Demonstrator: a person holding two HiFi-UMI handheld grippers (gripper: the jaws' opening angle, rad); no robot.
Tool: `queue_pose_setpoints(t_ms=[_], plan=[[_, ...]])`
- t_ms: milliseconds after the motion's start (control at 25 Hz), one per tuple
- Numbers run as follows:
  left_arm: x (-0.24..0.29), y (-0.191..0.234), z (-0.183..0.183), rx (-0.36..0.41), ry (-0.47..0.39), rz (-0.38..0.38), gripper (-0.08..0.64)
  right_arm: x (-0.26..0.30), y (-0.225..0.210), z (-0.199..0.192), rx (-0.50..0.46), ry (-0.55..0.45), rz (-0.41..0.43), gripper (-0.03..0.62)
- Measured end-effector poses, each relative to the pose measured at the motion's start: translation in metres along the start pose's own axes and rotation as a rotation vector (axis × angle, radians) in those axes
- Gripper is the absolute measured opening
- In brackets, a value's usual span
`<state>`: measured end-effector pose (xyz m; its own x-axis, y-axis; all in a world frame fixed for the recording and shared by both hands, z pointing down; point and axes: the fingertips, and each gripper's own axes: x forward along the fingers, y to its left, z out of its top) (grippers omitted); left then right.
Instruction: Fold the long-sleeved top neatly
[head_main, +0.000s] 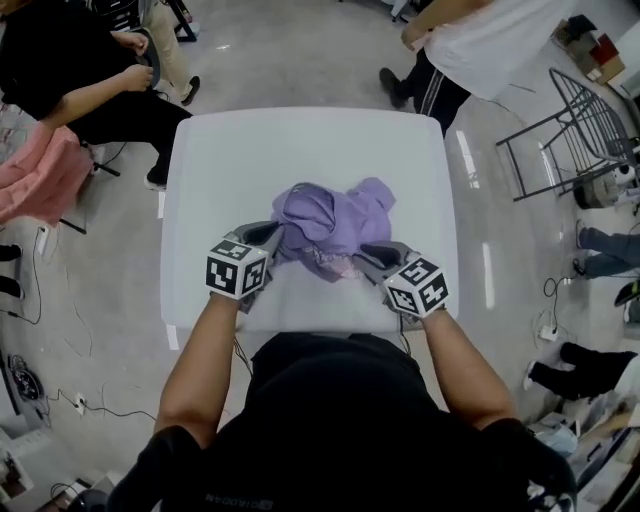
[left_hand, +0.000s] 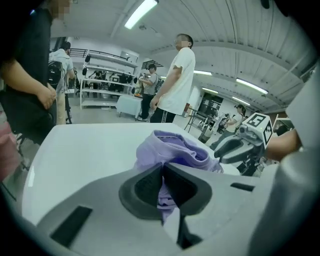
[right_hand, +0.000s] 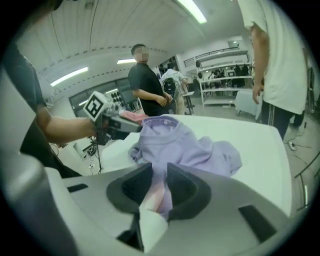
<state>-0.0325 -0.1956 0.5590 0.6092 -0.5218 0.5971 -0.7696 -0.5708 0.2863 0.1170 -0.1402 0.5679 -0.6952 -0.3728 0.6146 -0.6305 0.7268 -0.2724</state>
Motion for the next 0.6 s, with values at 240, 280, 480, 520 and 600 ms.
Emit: queue_pose_setpoints(t_ms=[240, 280, 480, 520, 600], plan=[[-0.016, 0.005, 0.000, 0.010, -0.002, 0.042, 0.015, 0.001, -0.060, 0.055, -0.052, -0.070, -0.124, 0.115], [-0.017, 0.004, 0.000, 0.010, -0.002, 0.046, 0.015, 0.009, -0.067, 0.056, -0.083, -0.045, -0.146, 0.127], [-0.023, 0.002, 0.005, 0.009, -0.020, 0.049, 0.015, 0.049, -0.072, 0.034, -0.218, 0.125, -0.133, 0.157], [-0.024, 0.003, 0.006, 0.006, -0.023, 0.050, 0.015, 0.051, -0.072, 0.034, -0.239, 0.132, -0.141, 0.111], [-0.026, 0.007, 0.011, -0.003, -0.027, 0.056, 0.015, 0.043, -0.073, 0.045, -0.257, 0.100, -0.178, 0.011]])
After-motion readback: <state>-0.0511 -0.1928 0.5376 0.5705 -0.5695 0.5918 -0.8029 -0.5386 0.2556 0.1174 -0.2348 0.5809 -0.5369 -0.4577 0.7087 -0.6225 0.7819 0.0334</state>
